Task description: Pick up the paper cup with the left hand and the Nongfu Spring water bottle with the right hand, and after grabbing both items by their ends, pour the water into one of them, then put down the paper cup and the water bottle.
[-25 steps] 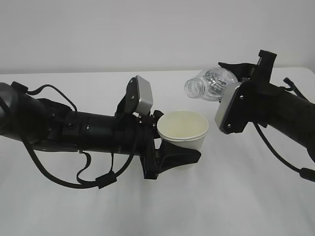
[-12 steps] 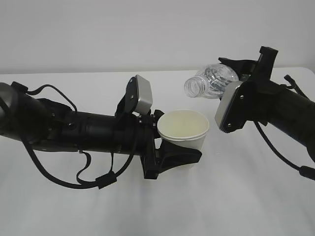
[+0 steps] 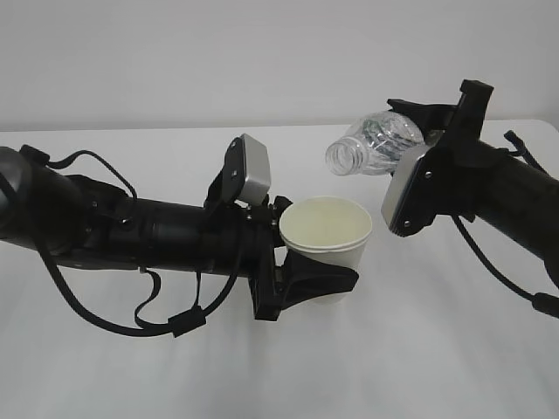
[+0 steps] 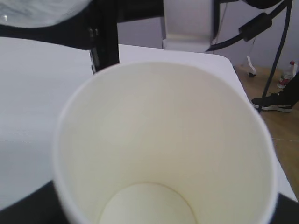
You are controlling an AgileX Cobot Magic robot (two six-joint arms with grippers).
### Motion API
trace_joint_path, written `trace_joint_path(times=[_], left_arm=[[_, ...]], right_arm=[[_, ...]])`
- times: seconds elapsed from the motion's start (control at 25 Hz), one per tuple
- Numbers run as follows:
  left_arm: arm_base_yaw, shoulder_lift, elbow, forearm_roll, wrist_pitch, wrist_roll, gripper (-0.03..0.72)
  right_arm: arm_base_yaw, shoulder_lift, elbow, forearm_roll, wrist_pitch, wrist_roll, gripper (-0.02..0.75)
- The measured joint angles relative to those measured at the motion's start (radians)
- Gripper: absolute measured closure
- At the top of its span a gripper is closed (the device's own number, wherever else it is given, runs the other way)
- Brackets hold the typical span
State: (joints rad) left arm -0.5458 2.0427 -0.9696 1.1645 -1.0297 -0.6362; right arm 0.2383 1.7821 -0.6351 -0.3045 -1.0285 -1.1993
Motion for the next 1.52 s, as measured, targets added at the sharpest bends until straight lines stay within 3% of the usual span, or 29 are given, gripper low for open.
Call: trace_joint_path(times=[1.52], left_arm=[[0.0,0.0,0.0,0.004,-0.027,0.0,0.199]], right_arm=[[0.0,0.0,0.0,0.0,-0.042,-0.086,0.318]])
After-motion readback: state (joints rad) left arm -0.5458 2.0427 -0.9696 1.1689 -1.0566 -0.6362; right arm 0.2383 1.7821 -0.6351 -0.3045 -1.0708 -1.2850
